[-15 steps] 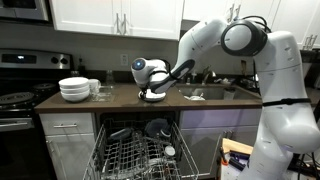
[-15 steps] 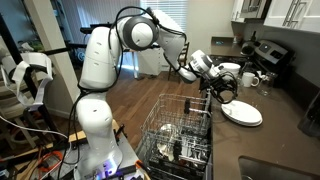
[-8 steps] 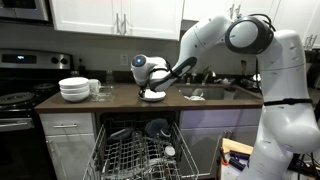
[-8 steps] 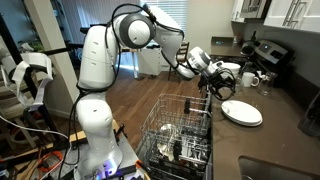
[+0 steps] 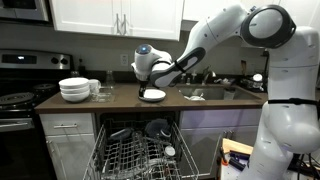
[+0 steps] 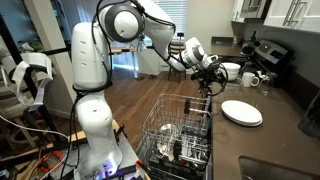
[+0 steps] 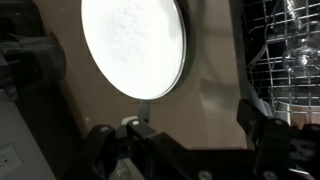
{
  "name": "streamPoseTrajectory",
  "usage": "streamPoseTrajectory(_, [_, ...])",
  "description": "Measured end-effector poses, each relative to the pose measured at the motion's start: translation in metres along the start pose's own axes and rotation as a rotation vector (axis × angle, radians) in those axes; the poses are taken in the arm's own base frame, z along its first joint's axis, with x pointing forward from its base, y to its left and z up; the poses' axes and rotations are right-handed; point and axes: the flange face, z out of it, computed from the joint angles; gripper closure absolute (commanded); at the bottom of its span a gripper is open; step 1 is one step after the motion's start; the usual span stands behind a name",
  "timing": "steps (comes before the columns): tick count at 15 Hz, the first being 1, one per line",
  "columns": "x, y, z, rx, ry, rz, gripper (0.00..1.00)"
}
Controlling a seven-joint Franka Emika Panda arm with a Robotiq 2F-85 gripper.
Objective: Take the two plates out of the dishwasher and stack them on the plate on the counter
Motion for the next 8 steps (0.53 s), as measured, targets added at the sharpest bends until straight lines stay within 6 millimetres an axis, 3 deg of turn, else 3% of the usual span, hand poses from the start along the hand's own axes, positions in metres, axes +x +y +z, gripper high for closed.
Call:
streamPoseTrajectory(3, [-0.006, -0.003, -0.019, 0.07, 0.011, -0.023, 0.11])
streamPoseTrajectory(6, [-0.013, -0.005, -0.035, 0.113, 0.026, -0.044, 0.0])
streamPoseTrajectory(8, [-0.017, -0.006, -0.043, 0.116, 0.034, -0.05, 0.0])
